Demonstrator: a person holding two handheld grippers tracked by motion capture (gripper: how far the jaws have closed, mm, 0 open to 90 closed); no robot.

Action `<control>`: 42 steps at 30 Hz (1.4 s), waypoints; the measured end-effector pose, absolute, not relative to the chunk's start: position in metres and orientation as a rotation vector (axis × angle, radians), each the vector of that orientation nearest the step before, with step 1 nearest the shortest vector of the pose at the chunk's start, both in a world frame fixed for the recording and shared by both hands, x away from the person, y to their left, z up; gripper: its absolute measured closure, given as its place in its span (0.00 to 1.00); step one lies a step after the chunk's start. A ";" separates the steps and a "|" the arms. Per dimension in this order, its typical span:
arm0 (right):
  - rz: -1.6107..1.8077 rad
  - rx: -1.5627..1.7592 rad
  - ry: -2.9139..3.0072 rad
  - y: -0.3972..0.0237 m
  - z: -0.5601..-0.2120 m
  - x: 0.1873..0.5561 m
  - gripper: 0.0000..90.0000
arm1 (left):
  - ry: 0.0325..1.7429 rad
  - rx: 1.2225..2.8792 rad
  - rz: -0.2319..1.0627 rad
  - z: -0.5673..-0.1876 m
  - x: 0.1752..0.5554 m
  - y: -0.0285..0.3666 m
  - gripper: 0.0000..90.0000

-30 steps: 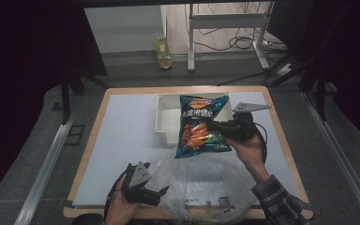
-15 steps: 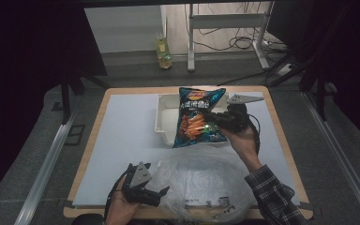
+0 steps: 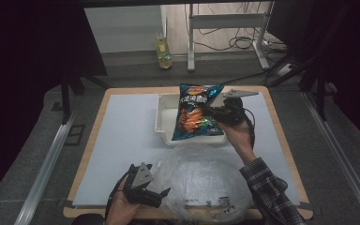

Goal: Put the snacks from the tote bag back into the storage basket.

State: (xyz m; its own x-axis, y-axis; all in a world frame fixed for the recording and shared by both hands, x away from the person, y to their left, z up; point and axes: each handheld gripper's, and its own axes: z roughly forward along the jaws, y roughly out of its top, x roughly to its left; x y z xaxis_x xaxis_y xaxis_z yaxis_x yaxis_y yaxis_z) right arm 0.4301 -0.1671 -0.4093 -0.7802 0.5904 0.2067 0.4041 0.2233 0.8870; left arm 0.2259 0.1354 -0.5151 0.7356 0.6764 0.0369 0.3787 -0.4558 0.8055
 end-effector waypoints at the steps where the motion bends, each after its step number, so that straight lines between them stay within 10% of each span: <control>1: 1.593 0.956 2.313 -0.166 -0.410 0.432 0.98 | 0.796 2.093 0.454 -0.515 0.226 0.136 0.00; 42: 1.524 0.988 2.318 -0.121 -0.422 0.494 0.98 | 0.795 2.077 0.443 -0.514 0.225 0.135 0.00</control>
